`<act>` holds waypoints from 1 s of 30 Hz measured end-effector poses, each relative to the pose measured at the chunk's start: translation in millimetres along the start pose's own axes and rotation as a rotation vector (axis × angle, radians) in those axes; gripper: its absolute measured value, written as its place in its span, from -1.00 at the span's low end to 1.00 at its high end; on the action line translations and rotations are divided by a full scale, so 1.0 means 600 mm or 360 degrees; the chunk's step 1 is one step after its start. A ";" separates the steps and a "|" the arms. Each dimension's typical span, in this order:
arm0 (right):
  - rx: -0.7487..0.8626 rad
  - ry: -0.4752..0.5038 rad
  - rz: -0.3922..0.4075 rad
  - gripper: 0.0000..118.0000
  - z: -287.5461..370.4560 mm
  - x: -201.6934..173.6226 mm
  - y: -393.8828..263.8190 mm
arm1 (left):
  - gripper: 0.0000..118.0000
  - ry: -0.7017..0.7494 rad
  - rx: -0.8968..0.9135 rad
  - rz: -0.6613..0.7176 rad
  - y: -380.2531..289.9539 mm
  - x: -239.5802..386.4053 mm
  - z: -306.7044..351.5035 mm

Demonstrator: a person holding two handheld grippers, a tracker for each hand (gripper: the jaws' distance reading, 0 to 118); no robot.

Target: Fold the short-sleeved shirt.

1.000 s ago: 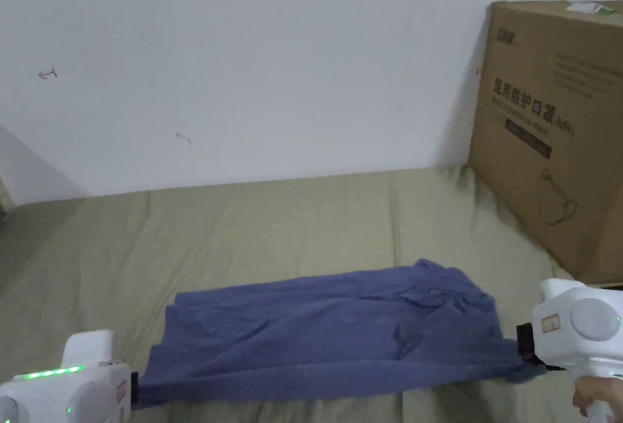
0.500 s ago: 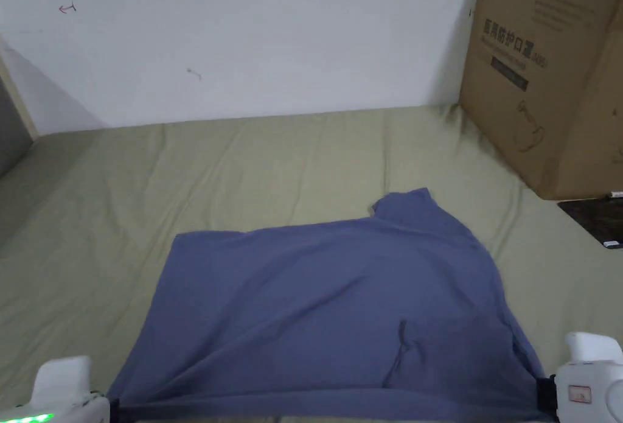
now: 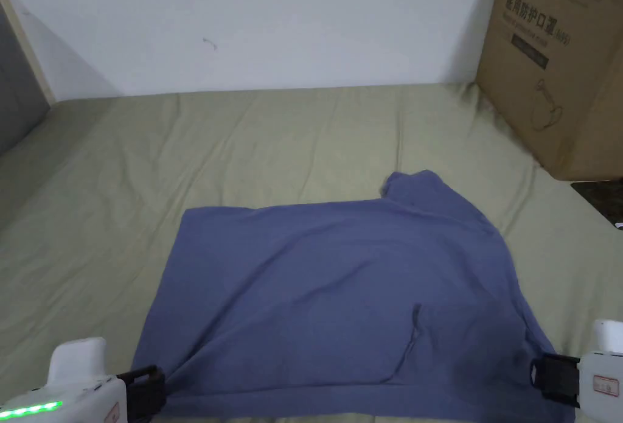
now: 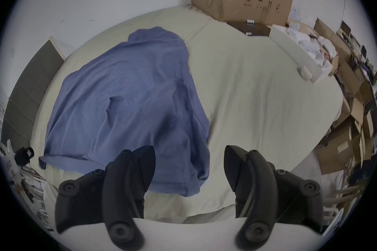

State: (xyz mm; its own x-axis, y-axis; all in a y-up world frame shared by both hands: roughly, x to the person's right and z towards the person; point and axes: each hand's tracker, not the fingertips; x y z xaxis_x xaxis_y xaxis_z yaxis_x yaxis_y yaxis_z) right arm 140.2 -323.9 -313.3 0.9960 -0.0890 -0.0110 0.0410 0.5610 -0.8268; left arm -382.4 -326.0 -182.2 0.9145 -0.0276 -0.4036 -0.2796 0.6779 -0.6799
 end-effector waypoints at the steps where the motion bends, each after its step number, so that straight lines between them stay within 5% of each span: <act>1: 0.0024 -0.0012 0.0033 0.11 0.008 -0.004 0.000 | 0.48 -0.0010 0.0002 0.0005 0.002 0.000 0.006; 3: 0.0086 -0.0020 0.0132 -0.54 0.027 -0.013 -0.005 | -0.26 -0.0054 0.0023 0.0030 0.002 0.003 0.025; 5: 0.0146 -0.0066 0.0190 -0.84 0.049 -0.029 -0.022 | -0.87 -0.0078 0.0057 0.0026 -0.004 0.009 0.042; 7: 0.0150 -0.0028 0.0185 -1.00 0.058 -0.037 -0.043 | -1.00 -0.0061 0.0056 -0.0006 -0.019 0.017 0.049; 17: 0.0052 0.0060 0.0180 -1.00 0.051 -0.061 -0.091 | -1.00 0.0014 -0.0050 -0.0015 -0.080 -0.001 0.047; 18: 0.0047 0.0055 0.0196 -1.00 0.049 -0.062 -0.088 | -0.84 0.0008 -0.0044 -0.0011 -0.078 -0.007 0.046; 20: 0.0035 0.0066 0.0200 -1.00 0.045 -0.063 -0.086 | -0.03 0.0003 -0.0050 -0.0006 -0.071 -0.013 0.039; 22: 0.0018 0.0077 0.0202 -1.00 0.041 -0.065 -0.086 | 0.08 -0.0011 -0.0074 -0.0015 -0.063 -0.018 0.026; 27: -0.0010 0.0075 0.0194 -1.00 0.037 -0.063 -0.086 | -0.04 -0.0052 -0.0212 0.0111 -0.051 -0.038 -0.033; 28: -0.0014 0.0074 0.0191 -1.00 0.036 -0.062 -0.085 | -0.33 -0.0103 -0.0225 0.0149 -0.051 -0.042 -0.043; 29: -0.0021 0.0072 0.0187 -1.00 0.034 -0.060 -0.085 | -0.89 -0.0148 -0.0242 0.0166 -0.053 -0.046 -0.051; 30: -0.0028 0.0064 0.0179 -1.00 0.031 -0.059 -0.084 | -0.88 -0.0148 -0.0271 0.0164 -0.054 -0.046 -0.056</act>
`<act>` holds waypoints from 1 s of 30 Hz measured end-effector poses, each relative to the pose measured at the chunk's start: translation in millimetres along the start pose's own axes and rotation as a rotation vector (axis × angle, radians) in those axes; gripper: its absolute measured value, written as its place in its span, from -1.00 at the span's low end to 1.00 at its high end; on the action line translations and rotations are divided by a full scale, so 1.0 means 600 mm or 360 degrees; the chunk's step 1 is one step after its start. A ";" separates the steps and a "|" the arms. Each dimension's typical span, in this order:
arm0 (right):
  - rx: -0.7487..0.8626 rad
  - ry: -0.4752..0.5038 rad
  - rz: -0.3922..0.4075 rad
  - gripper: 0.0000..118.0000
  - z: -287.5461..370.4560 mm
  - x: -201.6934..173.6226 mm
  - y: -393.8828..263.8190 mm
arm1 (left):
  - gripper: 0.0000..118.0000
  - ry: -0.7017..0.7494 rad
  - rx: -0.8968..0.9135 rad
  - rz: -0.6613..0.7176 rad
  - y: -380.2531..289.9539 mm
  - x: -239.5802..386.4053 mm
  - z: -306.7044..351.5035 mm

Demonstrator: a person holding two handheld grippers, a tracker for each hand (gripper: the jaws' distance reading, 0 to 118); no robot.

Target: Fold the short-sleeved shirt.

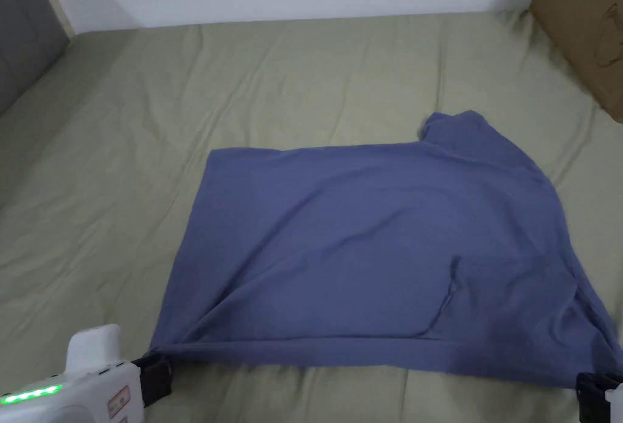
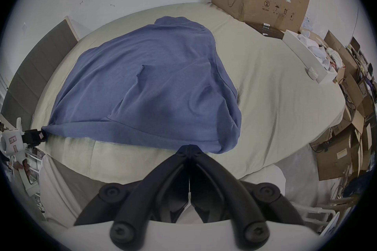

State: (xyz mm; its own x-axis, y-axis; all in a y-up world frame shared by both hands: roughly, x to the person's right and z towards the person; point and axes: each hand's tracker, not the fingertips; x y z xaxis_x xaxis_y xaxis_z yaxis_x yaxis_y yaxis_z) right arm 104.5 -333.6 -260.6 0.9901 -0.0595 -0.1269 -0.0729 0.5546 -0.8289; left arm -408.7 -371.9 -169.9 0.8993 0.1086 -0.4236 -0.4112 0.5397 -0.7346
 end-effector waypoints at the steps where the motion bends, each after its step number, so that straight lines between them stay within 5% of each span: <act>1: -0.0013 0.0000 -0.0008 -1.00 -0.003 0.002 0.001 | -0.88 0.0007 -0.0019 -0.0004 -0.002 0.000 -0.007; 8: -0.0034 -0.0007 -0.0029 -0.93 -0.007 0.010 0.006 | -0.89 0.0026 0.0010 -0.0062 0.011 0.012 0.014; 11: -0.0034 0.0038 -0.0043 0.25 -0.013 0.022 0.020 | -0.89 0.0044 -0.0005 -0.0080 -0.005 0.008 0.007; 15: -0.0040 -0.0009 0.0000 0.40 -0.037 0.034 0.042 | -0.89 0.0068 -0.0004 -0.0113 -0.003 0.024 0.003; 18: -0.0089 -0.0039 0.0026 0.33 -0.066 0.044 0.054 | -0.89 0.0081 -0.0009 -0.0156 0.000 0.027 0.003; 19: -0.0118 -0.0048 0.0027 0.13 -0.076 0.046 0.055 | -0.89 0.0091 -0.0008 -0.0169 -0.003 0.033 0.004; 20: -0.0137 -0.0041 0.0044 -0.54 -0.084 0.046 0.052 | -0.89 0.0096 -0.0006 -0.0173 -0.006 0.039 0.006; 21: -0.0152 -0.0041 0.0053 -0.96 -0.092 0.045 0.049 | -0.89 0.0094 -0.0007 -0.0170 -0.008 0.039 0.011; 30: -0.0102 -0.0055 0.0005 -0.97 -0.056 0.047 0.039 | -0.89 0.0108 -0.0013 -0.0177 0.005 0.033 0.025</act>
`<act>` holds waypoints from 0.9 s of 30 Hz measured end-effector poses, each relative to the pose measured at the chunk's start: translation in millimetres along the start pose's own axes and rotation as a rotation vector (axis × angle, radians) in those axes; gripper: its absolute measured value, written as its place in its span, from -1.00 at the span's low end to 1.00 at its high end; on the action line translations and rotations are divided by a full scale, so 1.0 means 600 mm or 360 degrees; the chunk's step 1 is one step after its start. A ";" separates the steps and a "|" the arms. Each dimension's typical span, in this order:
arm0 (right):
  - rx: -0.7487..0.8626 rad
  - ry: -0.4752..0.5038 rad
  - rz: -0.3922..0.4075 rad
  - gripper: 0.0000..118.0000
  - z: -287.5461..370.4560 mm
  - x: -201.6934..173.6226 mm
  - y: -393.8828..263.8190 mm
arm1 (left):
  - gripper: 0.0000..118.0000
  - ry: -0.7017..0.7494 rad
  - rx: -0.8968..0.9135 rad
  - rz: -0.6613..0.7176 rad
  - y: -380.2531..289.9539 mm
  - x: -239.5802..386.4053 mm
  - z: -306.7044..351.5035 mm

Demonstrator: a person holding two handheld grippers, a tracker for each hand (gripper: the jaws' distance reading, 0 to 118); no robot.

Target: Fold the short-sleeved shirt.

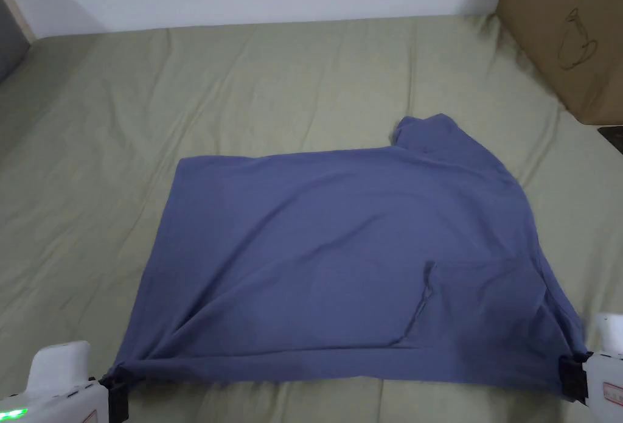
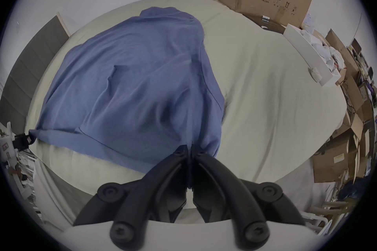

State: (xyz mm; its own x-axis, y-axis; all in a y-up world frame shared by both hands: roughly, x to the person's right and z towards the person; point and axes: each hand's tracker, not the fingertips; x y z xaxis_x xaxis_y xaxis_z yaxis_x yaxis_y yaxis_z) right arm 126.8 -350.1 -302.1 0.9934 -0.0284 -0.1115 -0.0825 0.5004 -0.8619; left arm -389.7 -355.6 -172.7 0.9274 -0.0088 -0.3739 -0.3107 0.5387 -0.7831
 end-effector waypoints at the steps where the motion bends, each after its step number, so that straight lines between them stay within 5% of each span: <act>1: -0.0003 0.0016 -0.0006 -0.97 0.005 0.001 0.004 | -0.89 0.0013 -0.0002 -0.0015 0.002 0.003 0.004; 14: 0.0141 0.0063 -0.0095 -0.97 0.000 0.023 0.163 | -0.89 0.0089 0.0090 -0.0202 0.161 0.008 -0.016; 23: -0.0022 -0.0082 -0.0060 -0.96 -0.156 0.006 0.262 | -0.88 0.0089 -0.0083 -0.0306 0.277 0.046 -0.163; 24: -0.0031 -0.0079 -0.0057 -0.95 -0.166 0.004 0.265 | -0.76 0.0085 -0.0110 -0.0267 0.279 0.044 -0.171; 25: -0.0037 -0.0075 -0.0050 -0.81 -0.172 0.002 0.267 | -0.43 0.0055 -0.0137 -0.0238 0.280 0.041 -0.176; 26: -0.0047 -0.0077 -0.0045 -0.29 -0.176 0.002 0.268 | 0.22 0.0059 -0.0152 -0.0215 0.280 0.039 -0.180; 27: -0.0055 -0.0071 -0.0034 0.21 -0.177 0.000 0.270 | 0.63 0.0081 -0.0153 -0.0221 0.279 0.038 -0.181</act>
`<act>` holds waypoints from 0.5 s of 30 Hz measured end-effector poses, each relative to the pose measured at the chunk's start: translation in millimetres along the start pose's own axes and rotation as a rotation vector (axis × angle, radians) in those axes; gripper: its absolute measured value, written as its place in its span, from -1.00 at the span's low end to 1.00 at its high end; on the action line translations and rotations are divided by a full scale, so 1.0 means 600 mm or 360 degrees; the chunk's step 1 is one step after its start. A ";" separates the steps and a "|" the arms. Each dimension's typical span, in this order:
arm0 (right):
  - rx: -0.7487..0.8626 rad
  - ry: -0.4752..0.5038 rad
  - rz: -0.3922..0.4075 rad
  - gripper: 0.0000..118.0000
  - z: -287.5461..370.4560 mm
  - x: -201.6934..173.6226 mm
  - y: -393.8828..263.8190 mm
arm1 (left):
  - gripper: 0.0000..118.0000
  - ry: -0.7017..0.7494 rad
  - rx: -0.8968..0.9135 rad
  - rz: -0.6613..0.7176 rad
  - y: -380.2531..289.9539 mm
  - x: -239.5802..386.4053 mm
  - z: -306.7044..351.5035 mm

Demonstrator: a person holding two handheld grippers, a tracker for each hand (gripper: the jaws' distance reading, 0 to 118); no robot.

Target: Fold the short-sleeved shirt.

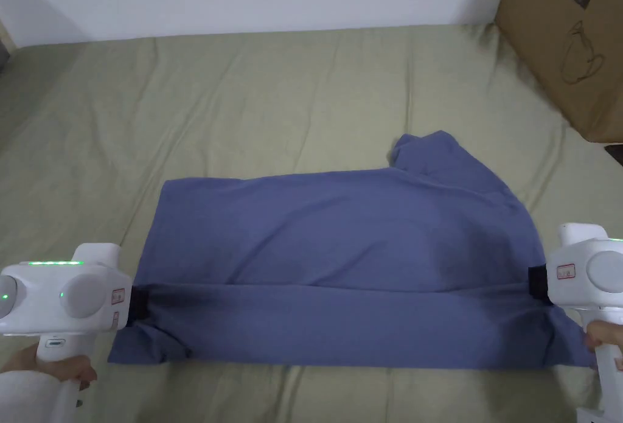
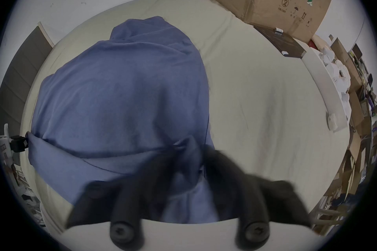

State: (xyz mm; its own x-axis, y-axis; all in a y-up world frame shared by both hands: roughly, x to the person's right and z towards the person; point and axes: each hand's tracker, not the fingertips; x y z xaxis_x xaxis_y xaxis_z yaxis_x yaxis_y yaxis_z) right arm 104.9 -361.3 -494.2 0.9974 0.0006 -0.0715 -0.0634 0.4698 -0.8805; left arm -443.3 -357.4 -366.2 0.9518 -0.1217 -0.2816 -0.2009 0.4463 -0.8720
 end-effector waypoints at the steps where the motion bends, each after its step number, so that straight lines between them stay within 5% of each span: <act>1: 0.0009 -0.0012 0.0018 0.47 0.006 -0.002 -0.001 | 0.81 0.0028 -0.0002 -0.0007 -0.004 -0.002 0.004; 4: 0.0104 0.0007 0.0081 0.44 0.037 -0.003 -0.010 | 0.79 -0.0001 0.0088 0.0055 -0.023 -0.019 0.034; 6: 0.0142 -0.0002 0.0086 0.10 0.065 -0.004 -0.020 | 0.62 -0.0017 0.0100 0.0108 -0.039 -0.028 0.058; 7: 0.0184 0.0012 0.0082 -0.17 0.083 -0.003 -0.029 | 0.39 -0.0030 0.0130 0.0144 -0.050 -0.033 0.072; 8: 0.0221 0.0033 0.0078 -0.60 0.097 -0.003 -0.040 | -0.10 -0.0040 0.0162 0.0173 -0.062 -0.037 0.085; 11: 0.0243 0.0042 0.0058 -1.00 0.131 -0.004 -0.081 | -0.97 -0.0069 0.0216 0.0240 -0.112 -0.038 0.126; 15: 0.0225 0.0126 0.0015 -1.00 0.156 -0.010 -0.149 | -1.00 -0.0091 0.0160 0.0231 -0.184 -0.021 0.137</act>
State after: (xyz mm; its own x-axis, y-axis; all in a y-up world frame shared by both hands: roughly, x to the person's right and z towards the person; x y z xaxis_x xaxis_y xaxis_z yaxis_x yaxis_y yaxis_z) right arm 107.4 -320.6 -371.2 0.9907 -0.0618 -0.1210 -0.0616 0.5899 -0.8051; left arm -414.1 -332.2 -233.4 0.9267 0.0000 -0.3757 -0.3156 0.5423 -0.7786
